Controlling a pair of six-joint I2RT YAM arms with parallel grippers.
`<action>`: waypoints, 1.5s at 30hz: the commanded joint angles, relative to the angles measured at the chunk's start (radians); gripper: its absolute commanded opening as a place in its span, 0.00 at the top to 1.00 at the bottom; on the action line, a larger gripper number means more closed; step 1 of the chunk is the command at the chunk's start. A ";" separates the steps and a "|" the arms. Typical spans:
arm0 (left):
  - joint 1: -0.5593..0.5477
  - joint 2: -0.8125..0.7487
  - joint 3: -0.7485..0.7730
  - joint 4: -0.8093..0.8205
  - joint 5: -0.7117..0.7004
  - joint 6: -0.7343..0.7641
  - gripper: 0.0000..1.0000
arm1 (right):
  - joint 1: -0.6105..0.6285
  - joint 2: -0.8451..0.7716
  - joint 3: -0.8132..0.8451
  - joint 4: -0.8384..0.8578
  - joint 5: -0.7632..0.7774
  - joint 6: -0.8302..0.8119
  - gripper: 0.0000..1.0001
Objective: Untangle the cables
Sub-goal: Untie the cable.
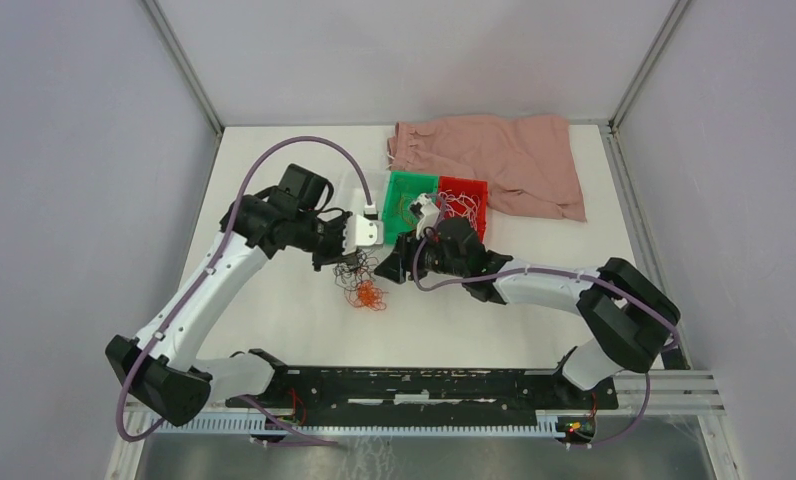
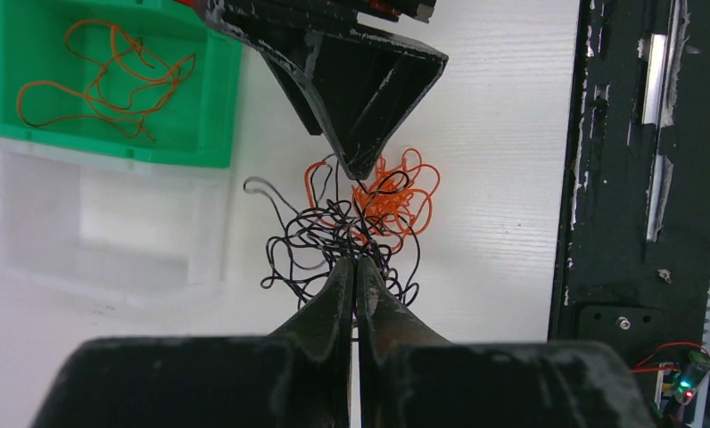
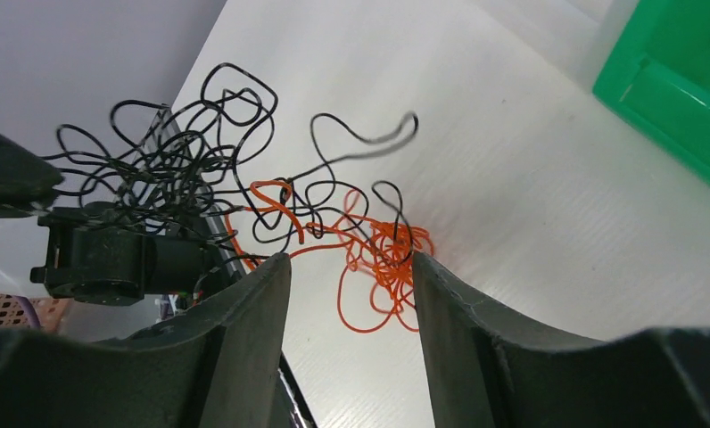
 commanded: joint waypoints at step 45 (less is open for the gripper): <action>0.003 -0.137 0.289 -0.026 0.044 0.141 0.97 | 0.103 -0.157 -0.171 0.150 0.125 -0.219 0.25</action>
